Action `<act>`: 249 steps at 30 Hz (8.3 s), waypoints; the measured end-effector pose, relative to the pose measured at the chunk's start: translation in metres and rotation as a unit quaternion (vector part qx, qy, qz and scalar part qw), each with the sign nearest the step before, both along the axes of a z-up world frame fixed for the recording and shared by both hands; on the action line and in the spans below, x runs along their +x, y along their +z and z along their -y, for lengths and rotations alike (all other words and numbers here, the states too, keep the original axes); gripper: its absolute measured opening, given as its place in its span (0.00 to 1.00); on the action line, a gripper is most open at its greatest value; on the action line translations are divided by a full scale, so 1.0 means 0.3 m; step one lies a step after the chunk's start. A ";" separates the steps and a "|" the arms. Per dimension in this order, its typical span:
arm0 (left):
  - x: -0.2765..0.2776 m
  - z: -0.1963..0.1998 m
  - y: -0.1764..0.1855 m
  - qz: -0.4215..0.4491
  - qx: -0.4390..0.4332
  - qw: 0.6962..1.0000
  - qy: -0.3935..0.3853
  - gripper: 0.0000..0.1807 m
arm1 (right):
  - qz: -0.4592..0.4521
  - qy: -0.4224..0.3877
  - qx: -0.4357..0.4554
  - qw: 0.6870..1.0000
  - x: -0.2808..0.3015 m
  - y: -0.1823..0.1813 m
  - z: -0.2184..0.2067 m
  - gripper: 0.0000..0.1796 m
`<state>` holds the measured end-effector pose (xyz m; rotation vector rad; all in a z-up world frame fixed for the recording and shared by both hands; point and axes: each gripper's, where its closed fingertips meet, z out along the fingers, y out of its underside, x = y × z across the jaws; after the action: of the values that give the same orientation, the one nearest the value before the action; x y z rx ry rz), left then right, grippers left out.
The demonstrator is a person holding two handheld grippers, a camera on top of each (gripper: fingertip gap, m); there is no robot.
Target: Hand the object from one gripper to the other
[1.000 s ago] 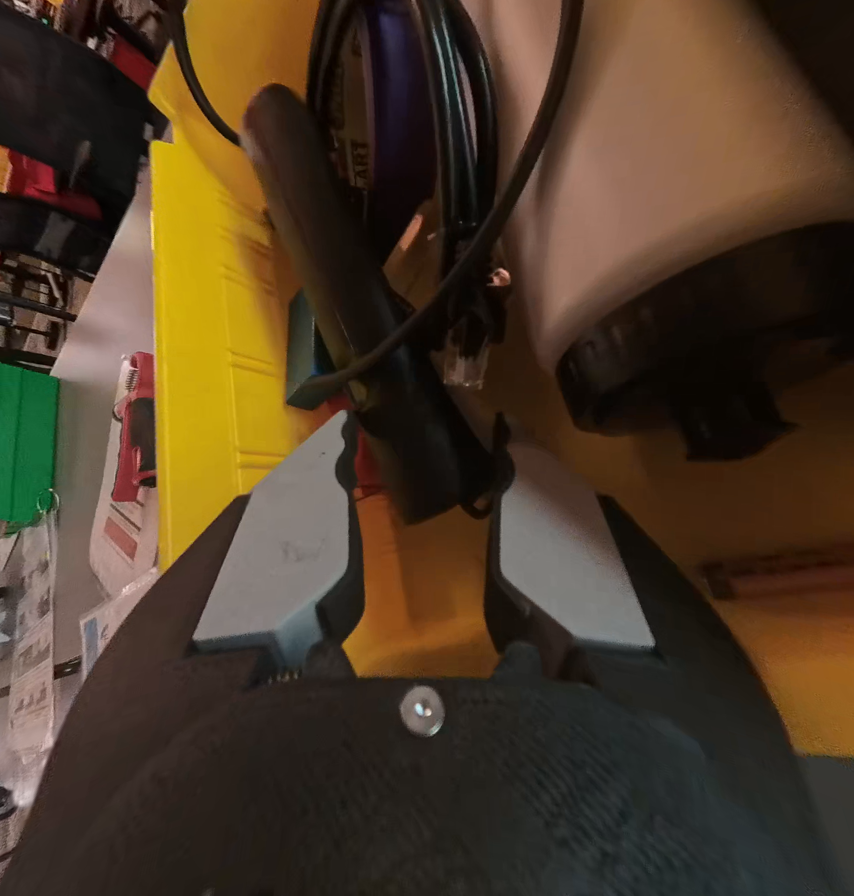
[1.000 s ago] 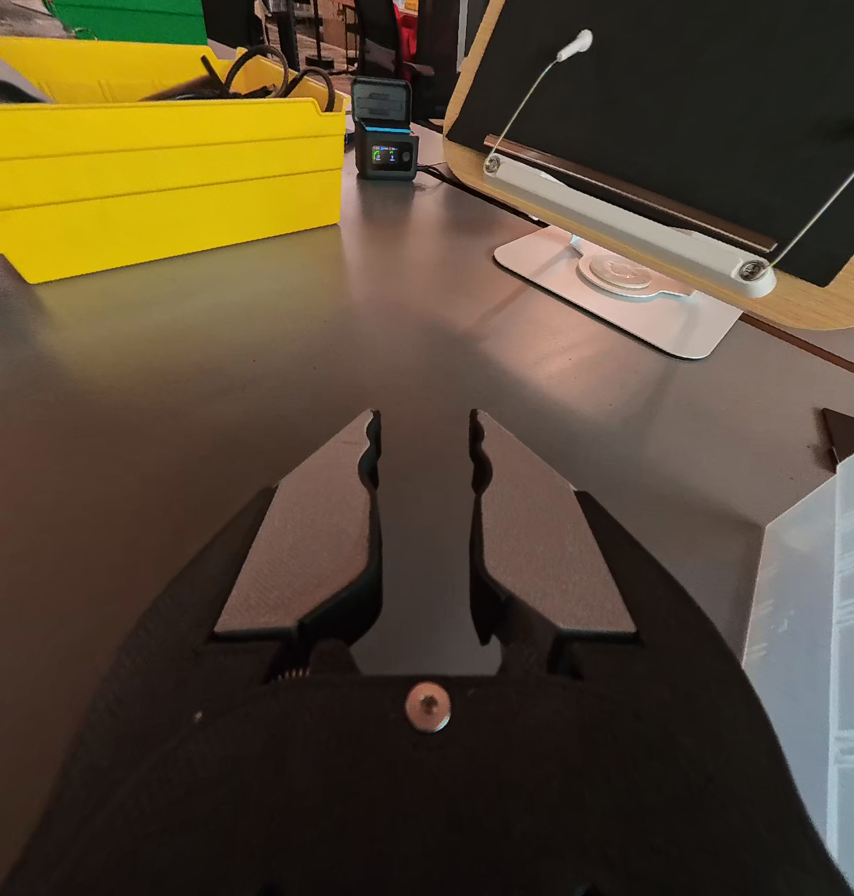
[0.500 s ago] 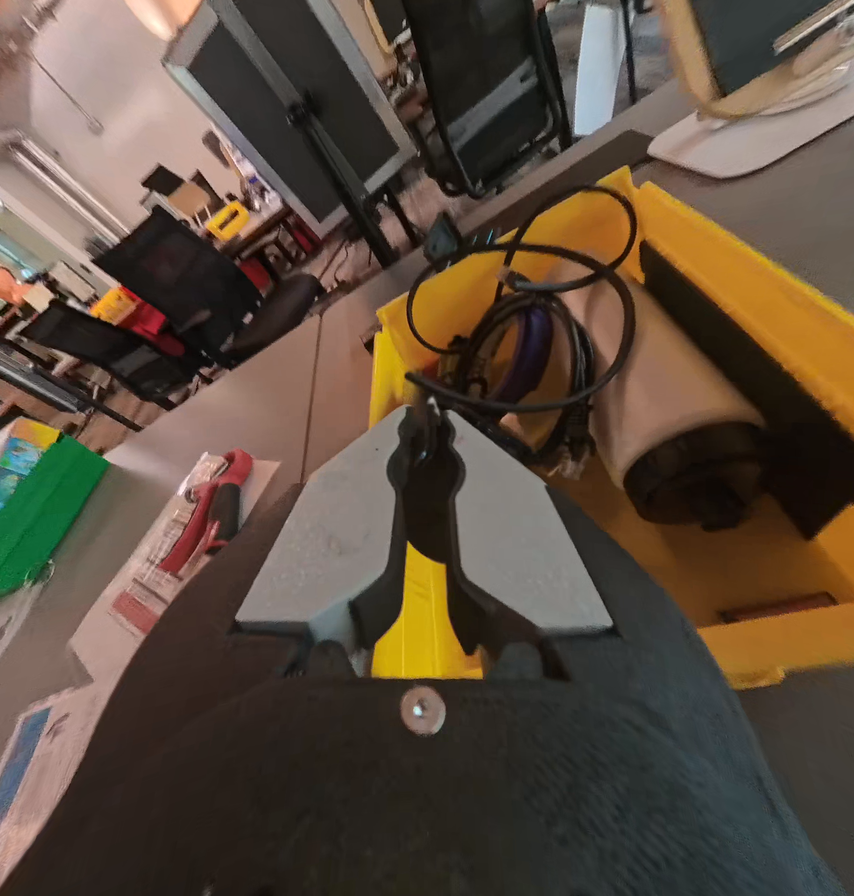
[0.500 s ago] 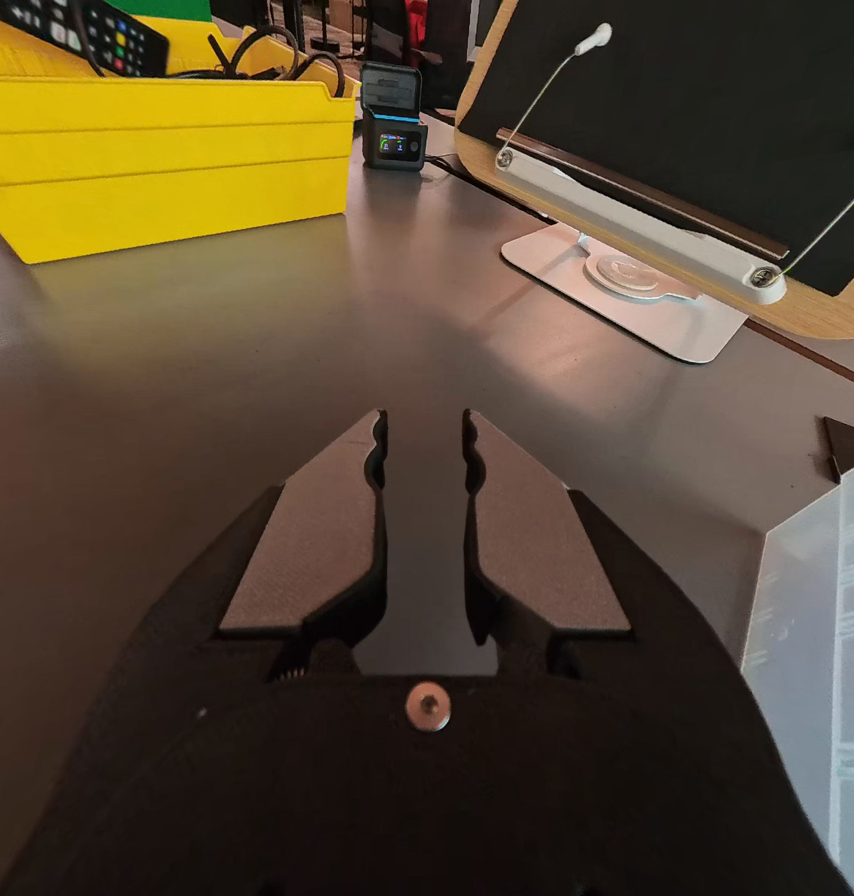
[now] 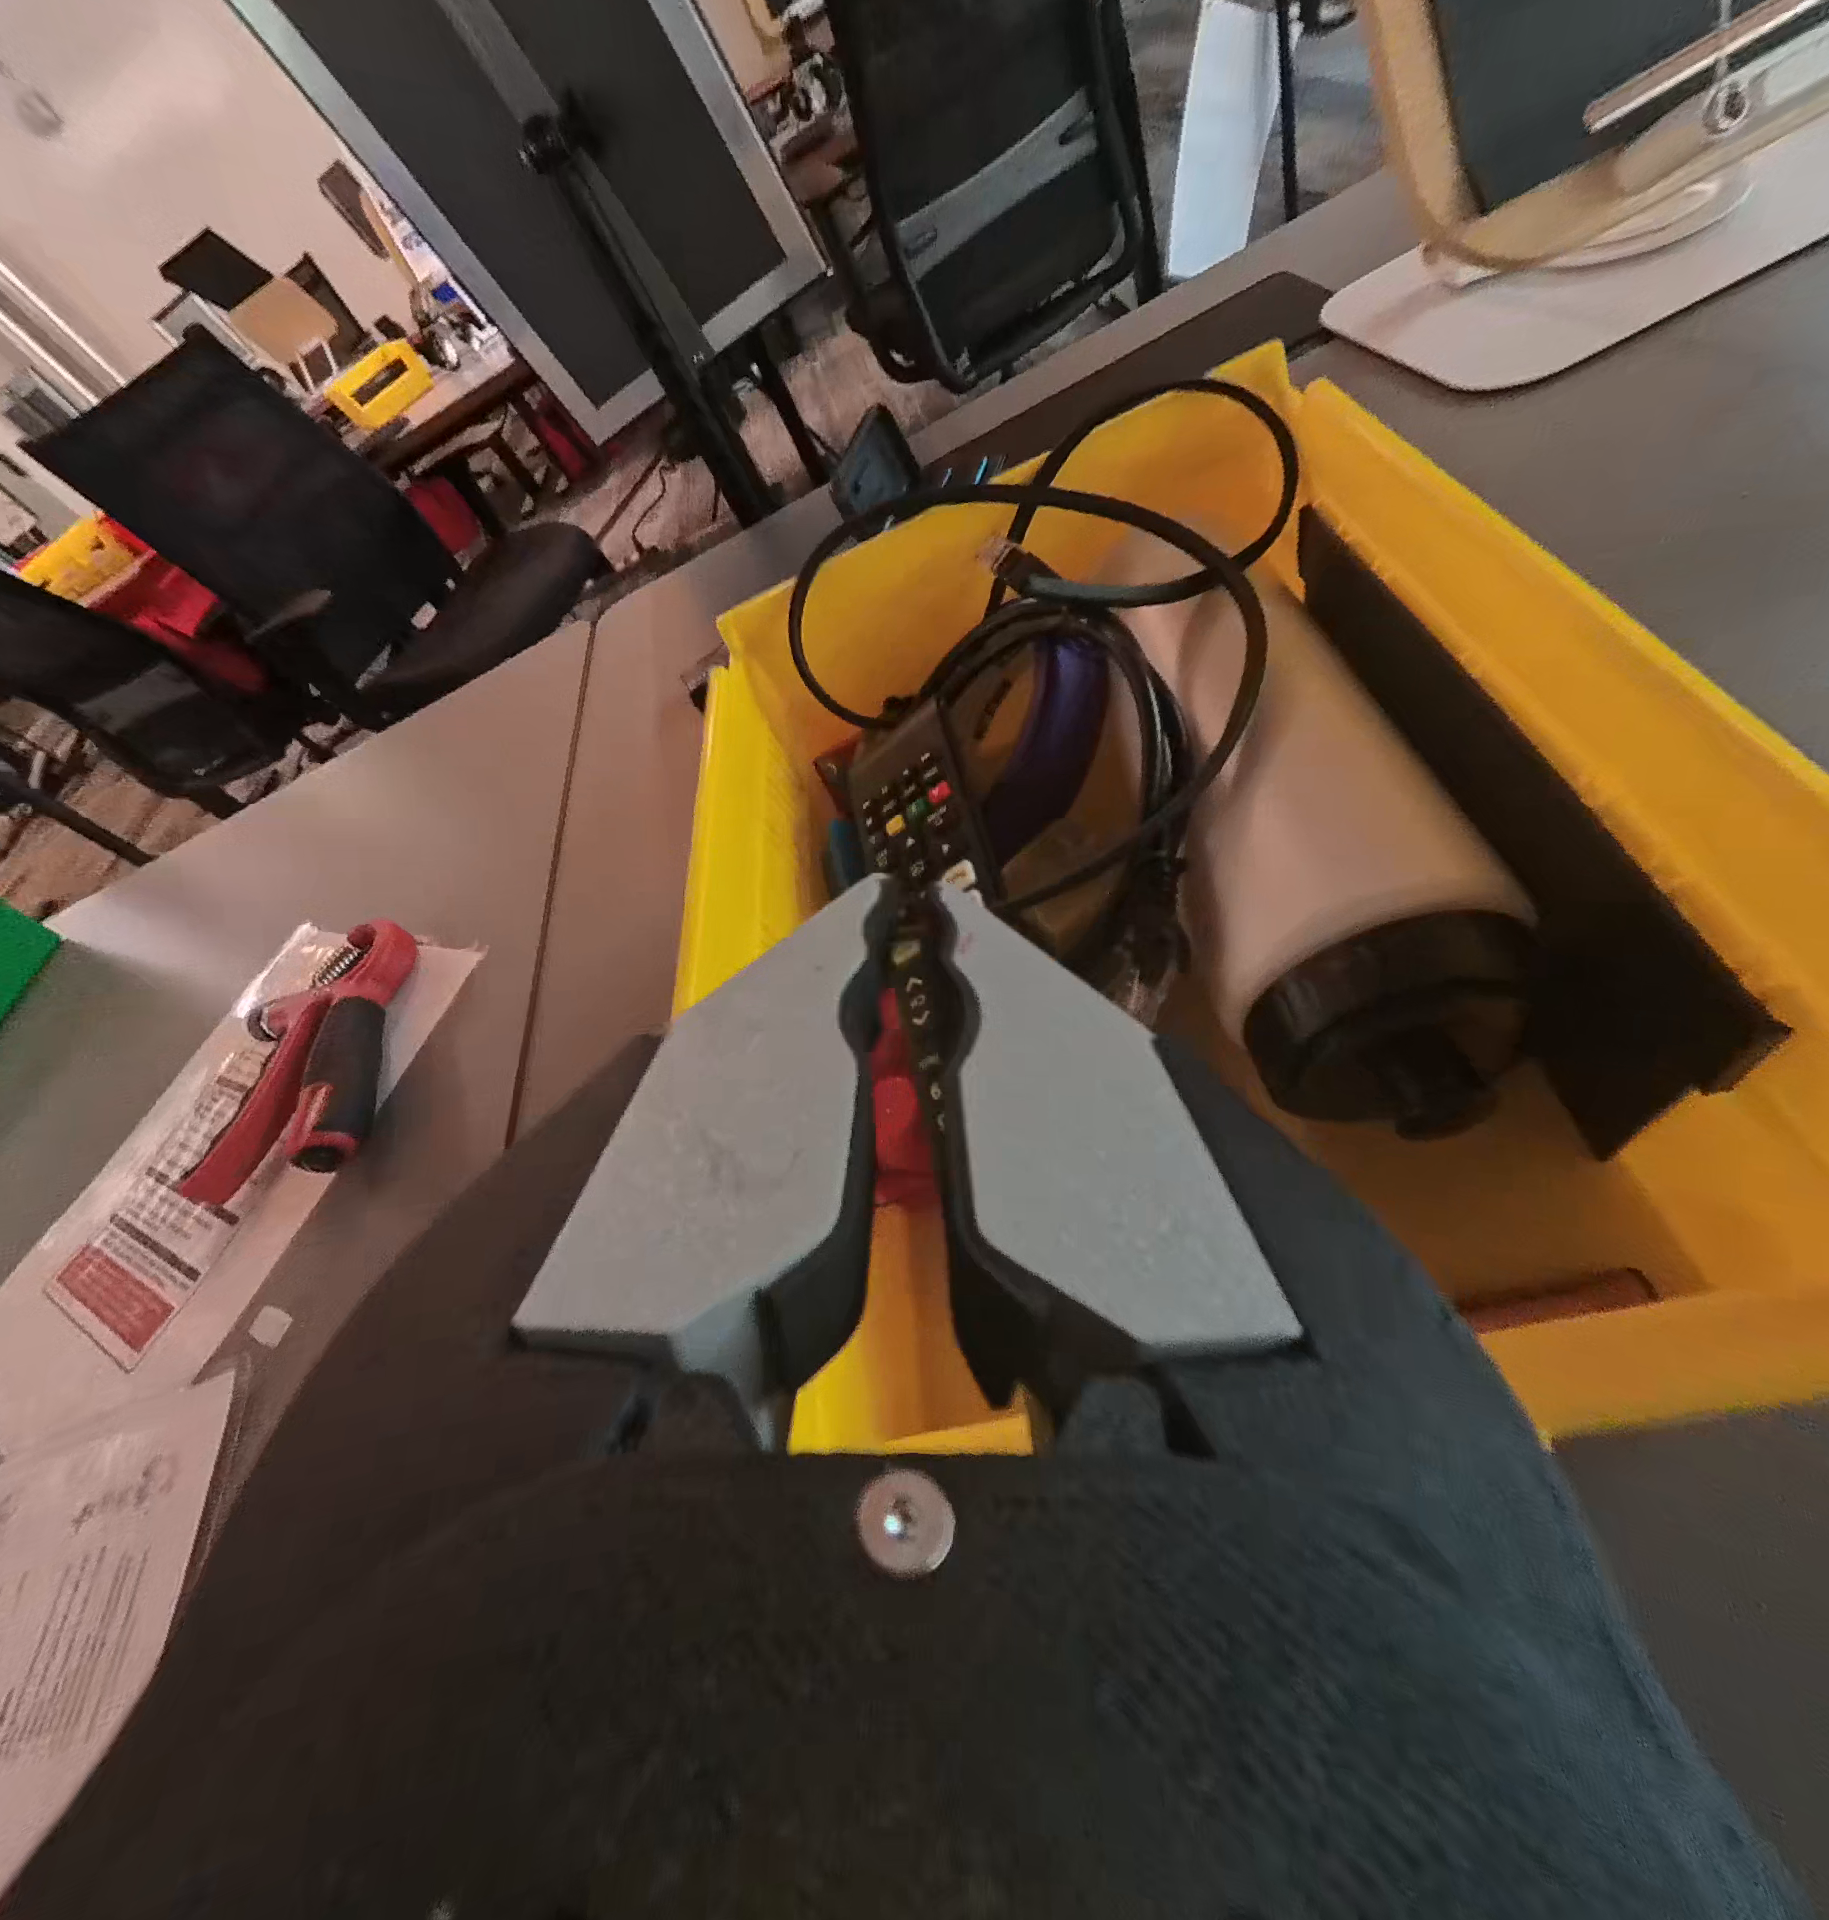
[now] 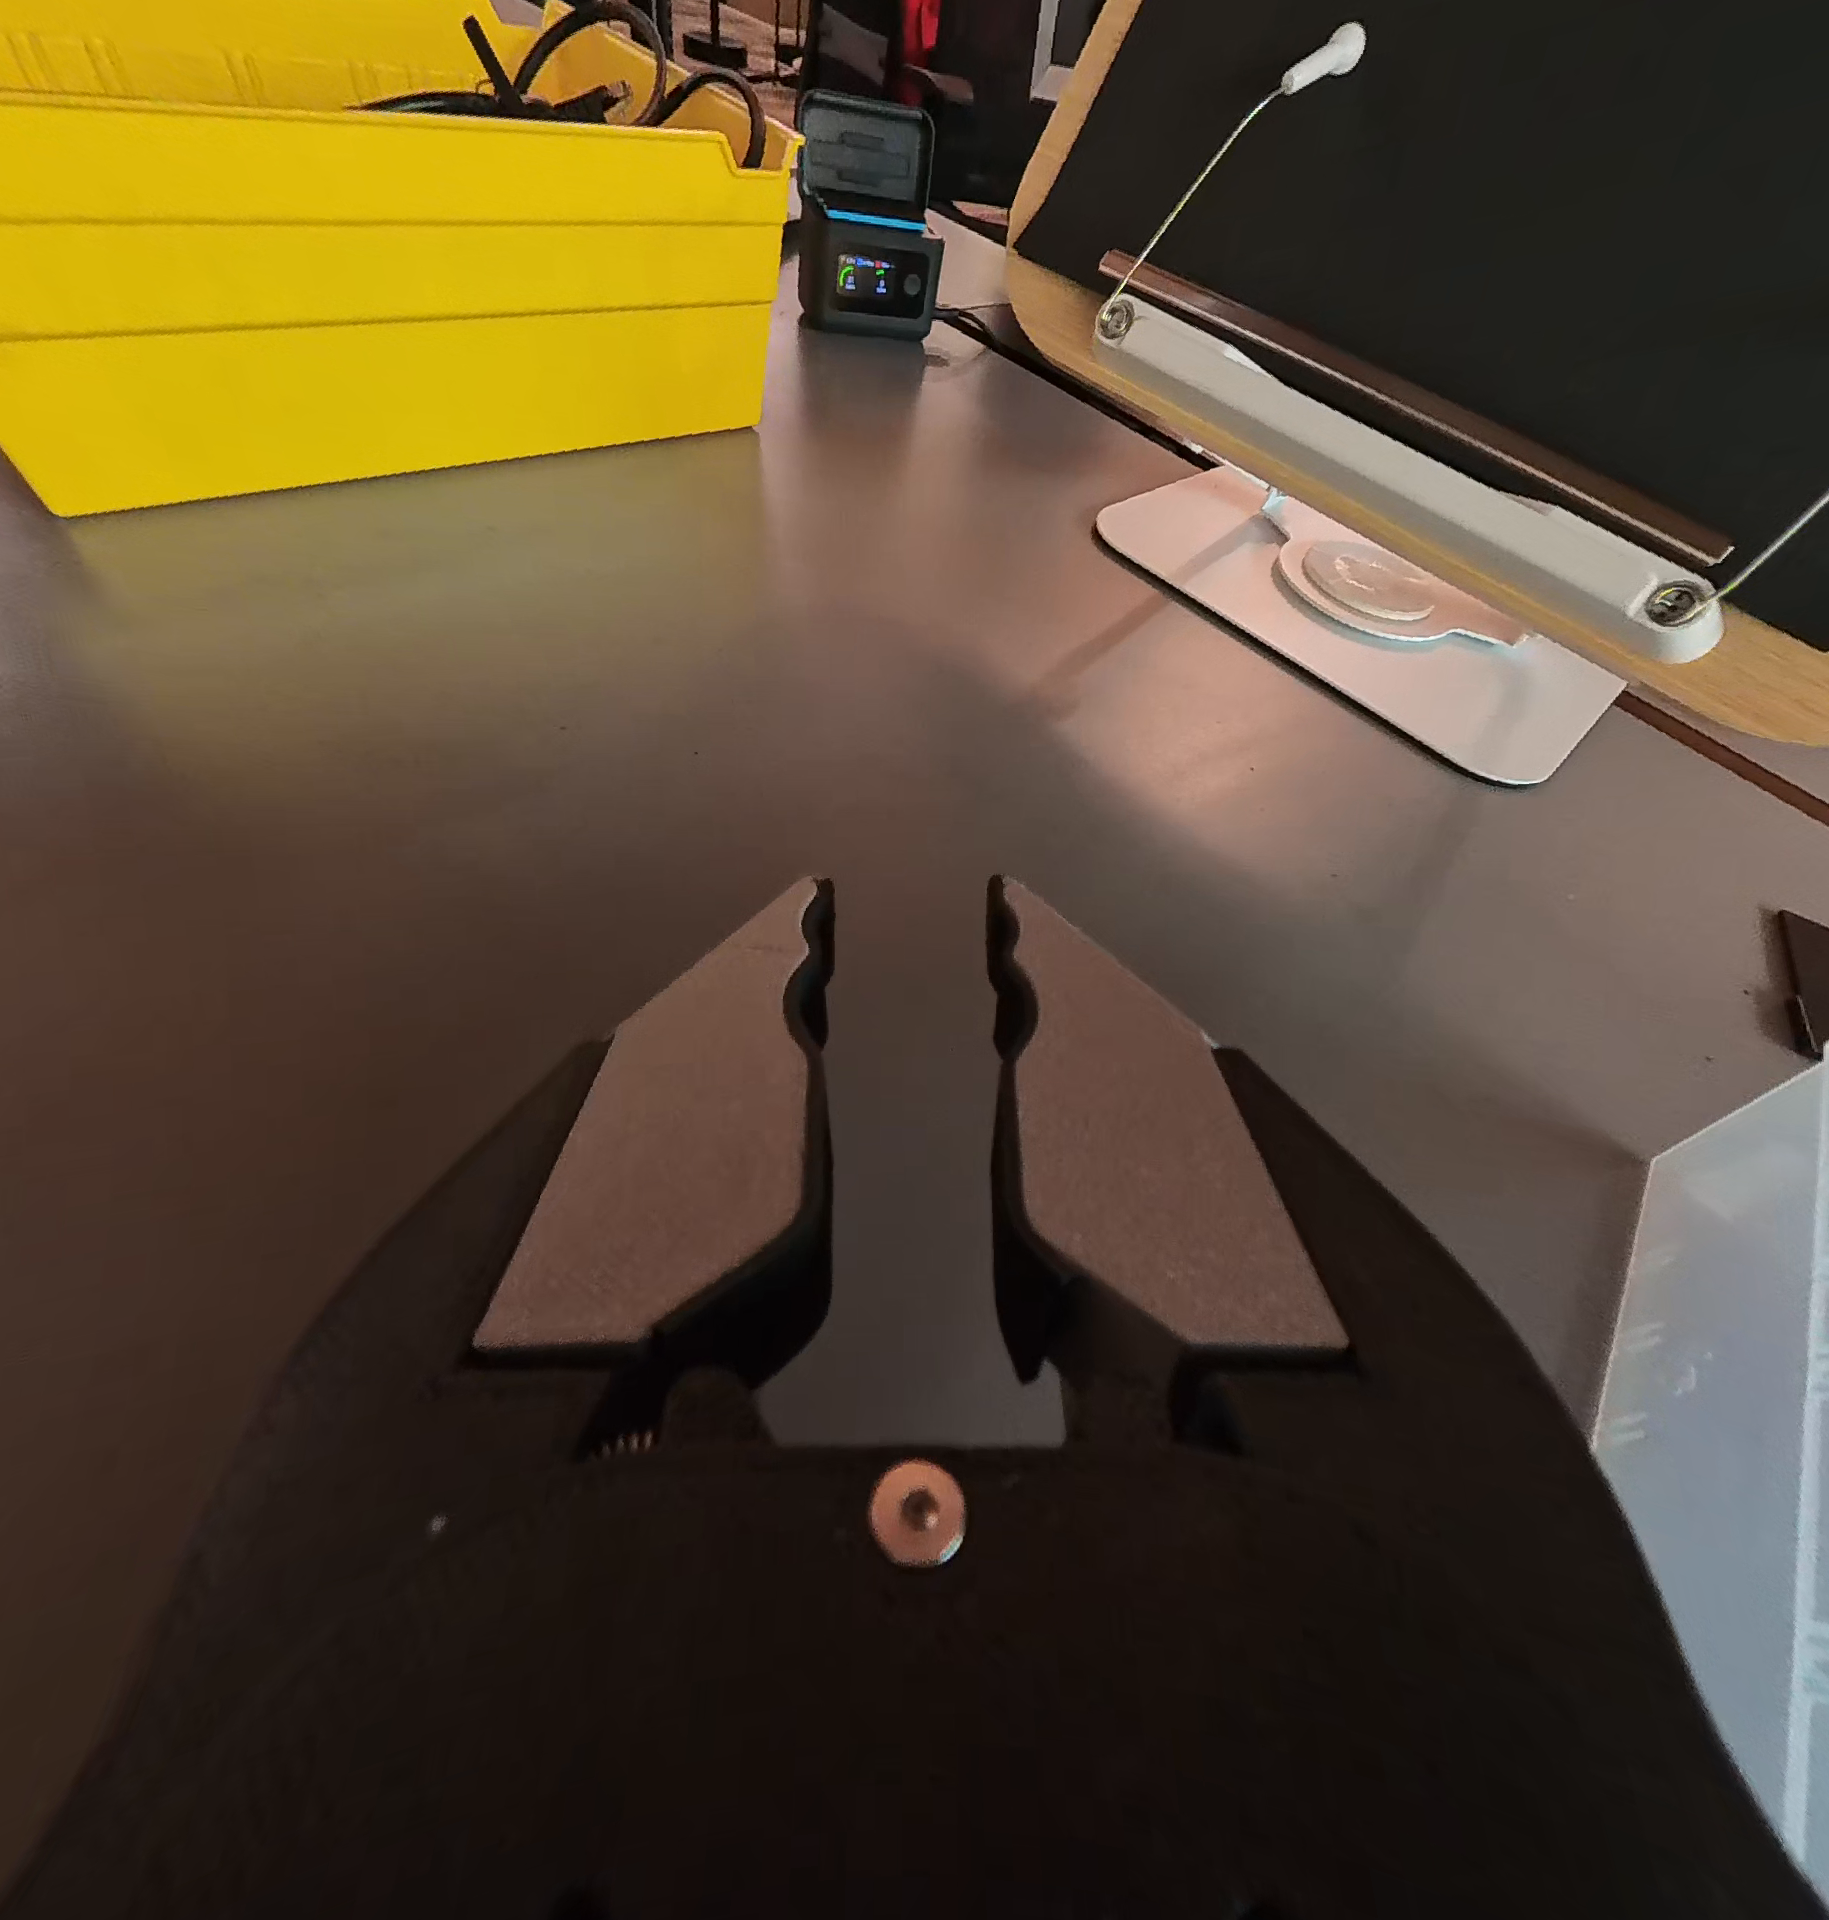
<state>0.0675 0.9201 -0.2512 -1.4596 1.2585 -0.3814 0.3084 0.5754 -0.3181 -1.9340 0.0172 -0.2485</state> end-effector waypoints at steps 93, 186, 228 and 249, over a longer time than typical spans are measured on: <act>0.305 0.945 0.253 0.118 0.329 0.893 -0.284 0.21 | -0.153 0.210 0.163 0.952 -0.272 0.214 -0.005 0.30; 0.468 0.870 -0.021 0.030 0.426 0.867 -0.257 0.27 | -0.269 0.220 -0.103 0.932 -0.385 0.088 -0.066 0.12; 0.306 1.291 -0.047 0.092 0.556 0.696 -0.444 0.11 | -0.519 0.358 -0.039 0.775 -0.507 0.162 -0.062 0.21; 0.380 1.174 0.022 0.108 -0.292 0.811 -0.495 0.19 | -0.289 0.261 0.226 0.893 -0.405 0.429 -0.072 0.11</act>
<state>0.1815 0.5680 -0.2446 -1.0431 1.7209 -1.7126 0.1868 0.5972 -0.1893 -1.4166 -0.0480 0.6459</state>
